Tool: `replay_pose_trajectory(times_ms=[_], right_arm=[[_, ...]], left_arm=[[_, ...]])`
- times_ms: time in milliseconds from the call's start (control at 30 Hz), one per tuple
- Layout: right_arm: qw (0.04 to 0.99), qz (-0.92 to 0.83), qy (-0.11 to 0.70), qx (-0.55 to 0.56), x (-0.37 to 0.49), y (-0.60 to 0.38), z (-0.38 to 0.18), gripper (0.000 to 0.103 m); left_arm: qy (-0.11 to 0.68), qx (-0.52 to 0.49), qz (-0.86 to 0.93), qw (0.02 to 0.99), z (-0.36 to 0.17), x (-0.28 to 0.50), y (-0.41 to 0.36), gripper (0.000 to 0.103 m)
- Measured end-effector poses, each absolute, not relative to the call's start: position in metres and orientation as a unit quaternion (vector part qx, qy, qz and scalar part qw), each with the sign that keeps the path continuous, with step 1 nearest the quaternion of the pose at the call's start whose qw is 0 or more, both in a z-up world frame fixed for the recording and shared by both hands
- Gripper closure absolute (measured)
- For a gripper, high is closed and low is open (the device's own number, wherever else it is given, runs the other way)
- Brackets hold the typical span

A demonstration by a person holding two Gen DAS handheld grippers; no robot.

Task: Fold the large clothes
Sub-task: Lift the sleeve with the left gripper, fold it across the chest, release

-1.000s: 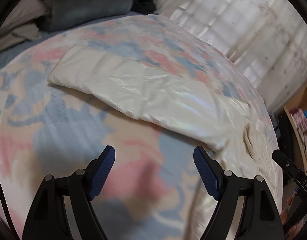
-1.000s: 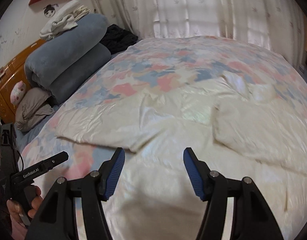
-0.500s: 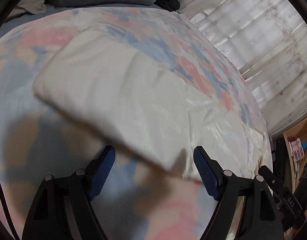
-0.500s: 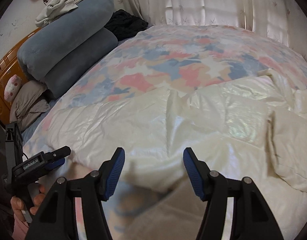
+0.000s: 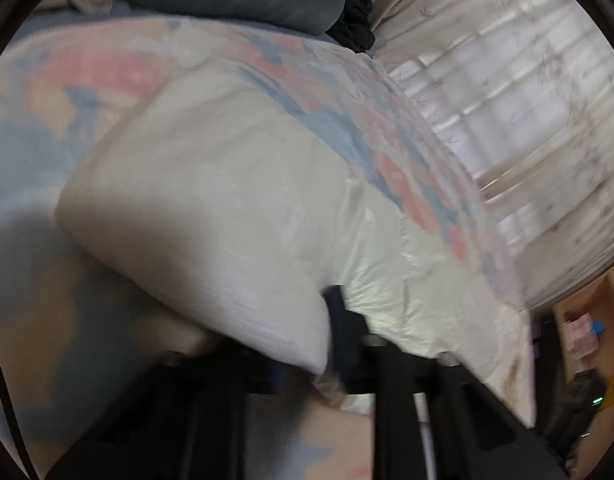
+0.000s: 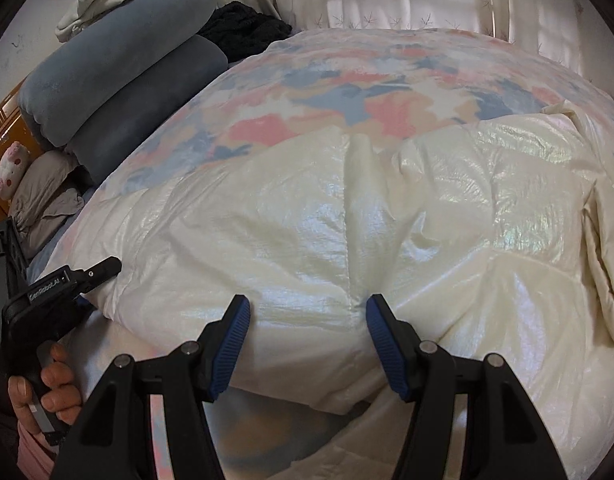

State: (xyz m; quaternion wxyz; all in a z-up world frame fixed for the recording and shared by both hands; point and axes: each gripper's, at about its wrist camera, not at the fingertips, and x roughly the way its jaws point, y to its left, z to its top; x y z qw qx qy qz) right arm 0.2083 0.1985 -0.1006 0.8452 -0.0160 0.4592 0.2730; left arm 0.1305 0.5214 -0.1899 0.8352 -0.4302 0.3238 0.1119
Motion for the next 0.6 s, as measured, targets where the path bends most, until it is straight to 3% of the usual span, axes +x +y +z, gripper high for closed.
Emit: replay_pose_trajectory(times_ms=[200, 600], right_arm=[[0.841, 0.275, 0.466, -0.013, 0.21, 0.197, -0.1, 0.042], [0.834, 0.301, 0.454, 0.089, 0.175, 0.115, -0.034, 0.042]], left_arm=[[0.329, -0.362, 0.131, 0.862, -0.151, 0.13, 0.5, 0.099], [0.301, -0.201, 0.082, 0.929, 0.036, 0.104, 0.381, 0.099]])
